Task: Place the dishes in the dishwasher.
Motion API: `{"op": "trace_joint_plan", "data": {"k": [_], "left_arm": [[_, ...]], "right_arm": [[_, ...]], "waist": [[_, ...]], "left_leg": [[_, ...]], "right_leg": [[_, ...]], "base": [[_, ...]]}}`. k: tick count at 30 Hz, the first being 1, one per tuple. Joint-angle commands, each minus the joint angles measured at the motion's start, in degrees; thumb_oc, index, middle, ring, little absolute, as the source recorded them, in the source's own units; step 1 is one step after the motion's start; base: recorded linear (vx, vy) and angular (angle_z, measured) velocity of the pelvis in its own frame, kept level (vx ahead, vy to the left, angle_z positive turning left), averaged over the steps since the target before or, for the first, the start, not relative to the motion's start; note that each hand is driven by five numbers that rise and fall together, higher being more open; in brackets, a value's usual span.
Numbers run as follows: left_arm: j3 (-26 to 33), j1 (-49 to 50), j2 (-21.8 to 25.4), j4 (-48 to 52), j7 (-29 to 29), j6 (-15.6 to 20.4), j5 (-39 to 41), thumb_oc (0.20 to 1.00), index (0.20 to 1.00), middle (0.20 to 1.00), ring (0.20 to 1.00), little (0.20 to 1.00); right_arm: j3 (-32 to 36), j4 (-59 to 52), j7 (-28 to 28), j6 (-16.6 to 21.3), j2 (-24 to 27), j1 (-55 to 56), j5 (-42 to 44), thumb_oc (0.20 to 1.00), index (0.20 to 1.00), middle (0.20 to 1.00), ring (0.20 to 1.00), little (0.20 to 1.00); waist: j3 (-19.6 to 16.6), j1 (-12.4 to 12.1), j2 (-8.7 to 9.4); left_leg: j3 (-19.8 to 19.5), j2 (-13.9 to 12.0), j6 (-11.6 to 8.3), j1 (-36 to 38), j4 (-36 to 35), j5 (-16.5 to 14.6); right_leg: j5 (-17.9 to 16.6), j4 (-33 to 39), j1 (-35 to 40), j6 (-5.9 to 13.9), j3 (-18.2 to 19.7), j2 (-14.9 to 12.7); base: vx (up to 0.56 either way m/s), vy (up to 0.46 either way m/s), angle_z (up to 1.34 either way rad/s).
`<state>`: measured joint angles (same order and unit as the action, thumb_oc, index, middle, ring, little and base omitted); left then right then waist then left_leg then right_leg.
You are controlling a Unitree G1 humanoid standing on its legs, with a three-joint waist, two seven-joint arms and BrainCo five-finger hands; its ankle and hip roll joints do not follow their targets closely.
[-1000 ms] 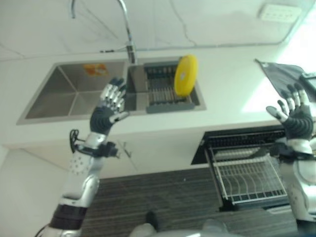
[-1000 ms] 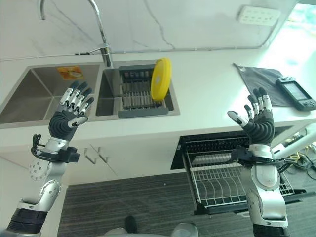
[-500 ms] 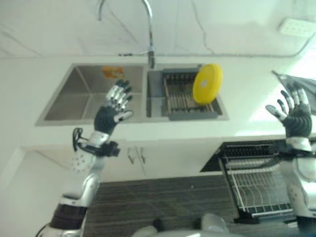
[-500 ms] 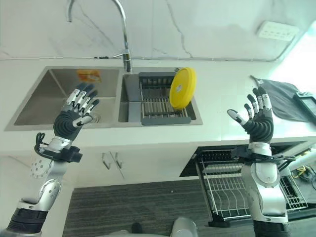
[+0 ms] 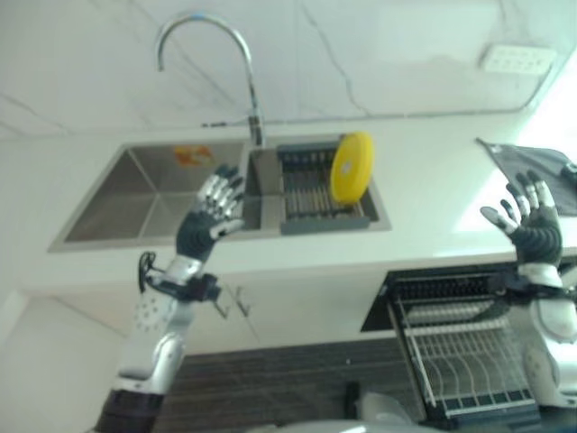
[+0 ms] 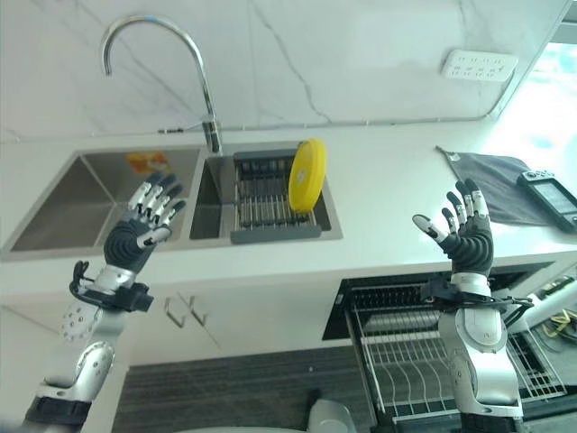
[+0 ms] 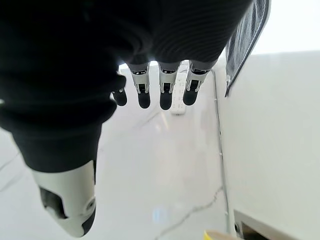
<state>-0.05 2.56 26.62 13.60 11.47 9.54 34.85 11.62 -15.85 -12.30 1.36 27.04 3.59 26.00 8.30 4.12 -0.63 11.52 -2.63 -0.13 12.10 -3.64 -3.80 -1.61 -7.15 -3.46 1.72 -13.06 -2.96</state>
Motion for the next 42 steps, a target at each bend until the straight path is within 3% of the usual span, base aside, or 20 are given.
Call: {"op": "trace_joint_plan", "data": {"k": [1, 7, 11, 12, 13, 14, 16, 19, 20, 23, 30, 33, 34, 35, 36, 38, 39, 42], "left_arm": [[0.3, -3.7, 1.6, 2.7, -0.2, 2.0, 0.1, 1.0, 1.0, 1.0, 1.0, 1.0], [0.6, -3.1, 2.2, 2.9, 1.3, 1.8, 1.0, 1.0, 1.0, 1.0, 1.0, 1.0], [0.3, -3.1, 2.1, 2.9, 2.3, 1.4, 1.1, 1.0, 1.0, 1.0, 1.0, 1.0], [-0.6, -3.4, 1.7, 3.3, 3.0, 1.3, 1.2, 1.0, 1.0, 1.0, 1.0, 1.0], [-0.9, -3.4, 1.2, 3.6, 3.2, 1.2, 0.5, 1.0, 1.0, 1.0, 1.0, 1.0], [-0.9, -3.0, 1.4, 3.4, 3.4, 1.7, 0.6, 1.0, 1.0, 1.0, 1.0, 1.0], [-0.5, -2.4, 2.1, 3.3, 3.2, 2.9, 1.4, 1.0, 1.0, 1.0, 1.0, 1.0], [-0.9, -3.7, 1.8, 1.7, 3.0, 4.6, 1.2, 1.0, 1.0, 1.0, 1.0, 1.0], [-1.6, -4.7, 1.0, 0.8, 3.0, 4.7, 0.3, 1.0, 1.0, 1.0, 1.0, 1.0], [-1.4, -4.2, 1.0, 0.6, 2.7, 5.2, -1.0, 1.0, 1.0, 1.0, 1.0, 1.0], [-1.4, -5.0, 1.2, 0.4, 0.2, 6.4, -4.3, 1.0, 1.0, 1.0, 1.0, 1.0], [-1.8, -4.9, 1.3, 0.7, -0.1, 7.5, -6.5, 1.0, 1.0, 1.0, 1.0, 1.0], [-1.5, -4.8, 1.8, 0.8, -0.1, 8.2, -7.7, 1.0, 1.0, 1.0, 1.0, 1.0], [-1.5, -5.4, 2.0, 0.7, -0.7, 8.6, -8.9, 1.0, 1.0, 1.0, 1.0, 1.0], [-1.6, -5.9, 2.3, 0.7, -1.1, 8.6, -9.2, 1.0, 1.0, 1.0, 1.0, 1.0], [-2.1, -7.1, 3.4, 0.6, -2.0, 8.0, -8.3, 1.0, 1.0, 1.0, 1.0, 1.0], [-2.4, -7.1, 3.3, 0.4, -1.4, 9.1, -7.9, 1.0, 1.0, 1.0, 1.0, 1.0], [-3.4, -5.9, 3.1, 0.6, -2.9, 10.9, -9.0, 1.0, 1.0, 1.0, 1.0, 1.0]], "right_arm": [[-0.5, -2.2, -1.2, 1.1, 0.0, -3.0, 1.1, 1.0, 1.0, 1.0, 1.0, 1.0], [-0.1, -2.0, 0.3, -0.3, 0.1, -1.2, 0.3, 1.0, 1.0, 1.0, 1.0, 1.0], [0.5, -1.8, 1.2, -1.1, 0.4, -0.3, 1.4, 1.0, 1.0, 1.0, 1.0, 1.0], [1.2, -0.9, 2.6, -2.0, 1.5, 0.1, 2.0, 1.0, 1.0, 1.0, 1.0, 1.0], [1.5, -0.6, 4.4, -3.6, 2.1, 0.1, 1.9, 1.0, 1.0, 1.0, 1.0, 1.0], [1.6, -0.3, 5.5, -4.5, 3.4, 0.0, 1.4, 1.0, 1.0, 1.0, 1.0, 1.0], [0.8, 1.1, 6.8, -3.9, 5.3, -1.6, 1.3, 1.0, 1.0, 1.0, 1.0, 1.0], [-0.8, 3.1, 6.6, -1.5, 5.1, -4.6, 5.1, 1.0, 1.0, 1.0, 1.0, 1.0], [-1.6, 2.9, 6.3, 1.1, 3.3, -5.3, 7.0, 1.0, 1.0, 1.0, 1.0, 1.0], [-1.6, 1.9, 7.3, 1.0, 1.7, -4.2, 5.6, 1.0, 1.0, 1.0, 1.0, 1.0], [-2.1, 3.2, 8.4, -0.2, 1.0, -5.0, 5.3, 1.0, 1.0, 1.0, 1.0, 1.0], [-3.1, 2.8, 8.1, -0.4, 0.9, -5.8, 6.3, 1.0, 1.0, 1.0, 1.0, 1.0], [-3.3, 3.1, 8.4, 0.3, 0.6, -5.7, 7.6, 1.0, 1.0, 1.0, 1.0, 1.0], [-3.9, 3.3, 8.5, 0.4, -0.3, -6.0, 7.8, 1.0, 1.0, 1.0, 1.0, 1.0], [-4.0, 3.5, 8.7, 0.4, -0.7, -5.9, 7.6, 1.0, 1.0, 1.0, 1.0, 1.0], [-3.7, 4.0, 9.9, 0.9, -0.7, -5.0, 8.6, 1.0, 1.0, 1.0, 1.0, 1.0], [-3.3, 3.3, 9.6, 2.7, -1.0, -3.8, 9.4, 1.0, 1.0, 1.0, 1.0, 1.0], [-3.7, 2.4, 8.5, 3.4, -0.5, -4.7, 8.9, 1.0, 1.0, 1.0, 1.0, 1.0]], "waist": [[-0.1, 1.3, 1.15], [-0.2, 2.6, 0.92], [-0.2, 3.4, 1.04], [-0.2, 3.5, 1.2], [-0.1, 3.3, 1.4], [0.0, 3.0, 1.65], [-0.2, 2.0, 1.6], [0.0, 0.8, 1.47], [-0.4, 0.5, 1.31], [-1.4, 0.5, 1.05], [-1.2, -1.4, 2.1], [-0.7, -2.5, 2.48], [0.1, -2.8, 2.27], [0.4, -2.8, 2.6], [0.4, -2.8, 2.93], [0.0, -2.2, 3.72], [0.0, -1.1, 3.95], [-0.6, -1.4, 3.92]], "left_leg": [[-2.5, 5.0, 2.52, -1.9, -1.4, 1.6], [-0.2, 4.7, 3.1, -1.1, -0.9, 1.0], [2.4, 4.3, 2.8, -1.9, 3.1, -0.5], [3.6, 3.0, 0.61, -4.7, 11.5, 0.9], [3.4, 1.4, -1.36, -7.1, 15.0, 4.1], [3.6, 0.3, -2.1, -8.1, 13.5, 4.9], [1.9, 0.8, -1.52, -7.4, 4.3, 4.7], [-0.2, 1.9, -0.46, -8.3, 1.9, 5.0], [-0.7, 2.2, -0.02, -7.5, -0.8, 5.2], [-1.3, 2.5, 0.41, -6.4, -1.4, 4.2], [-2.8, 3.2, 1.93, -6.1, -1.4, 3.7], [-3.4, 3.3, 2.49, -6.1, -1.4, 3.7], [-3.6, 2.9, 3.08, -5.9, -1.4, 3.7], [-3.6, 2.6, 3.03, -5.8, -1.4, 3.7], [-3.8, 2.6, 2.83, -5.9, -1.4, 3.7], [-5.3, 2.5, 2.05, -5.9, -1.4, 3.8], [-5.9, 2.6, 2.31, -5.5, -0.8, 3.0], [-6.1, 3.0, 1.99, -5.2, -0.9, 2.9]], "right_leg": [[-2.1, -1.2, 0.3, 3.51, 2.6, 2.2], [-1.7, -2.1, 0.1, 3.39, 4.4, 3.0], [-0.2, -1.5, 0.7, 2.44, 4.4, 3.2], [1.5, 0.3, 2.6, 0.46, 4.2, 3.1], [1.2, 1.5, 3.8, -0.03, 4.2, 2.9], [0.7, 2.8, 4.7, 0.23, 4.1, 2.6], [0.0, 5.5, 5.8, 1.19, 5.6, 2.5], [0.6, 6.0, 6.5, 1.2, 6.7, 2.5], [0.8, 5.3, 6.1, 1.63, 6.3, 2.4], [0.0, 3.1, 5.1, 3.12, 4.8, 1.3], [0.8, -3.2, 3.2, 3.85, 3.2, 0.0], [-0.2, -8.0, 2.0, 4.54, 1.6, -0.9], [-1.6, -15.5, -0.2, 4.87, 1.6, -1.3], [-2.0, -16.5, -1.3, 4.84, 2.9, -1.2], [-2.0, -14.1, -1.0, 4.76, 3.0, -1.4], [-0.7, -0.5, 1.6, 4.24, 5.0, -1.1], [-3.3, 2.8, 1.6, 4.79, 8.4, -1.3], [-3.8, 8.4, 4.8, 4.8, 8.2, -0.6]], "base": [[0.16, -0.174, -0.37], [0.11, -0.141, -0.13], [0.08, -0.112, 0.07], [0.07, -0.053, 0.1], [0.09, -0.004, 0.37], [0.06, 0.103, 0.81], [0.09, 0.227, 0.57], [0.05, 0.23, -0.19], [0.03, 0.215, -0.54], [0.08, 0.284, -0.35], [0.05, 0.222, -0.02], [0.02, 0.137, -0.11], [0.05, 0.097, -0.32], [0.07, 0.039, -0.27], [0.11, -0.136, -0.27], [0.14, -0.258, -0.09], [0.14, -0.328, 0.01], [0.11, -0.261, 0.45]]}}
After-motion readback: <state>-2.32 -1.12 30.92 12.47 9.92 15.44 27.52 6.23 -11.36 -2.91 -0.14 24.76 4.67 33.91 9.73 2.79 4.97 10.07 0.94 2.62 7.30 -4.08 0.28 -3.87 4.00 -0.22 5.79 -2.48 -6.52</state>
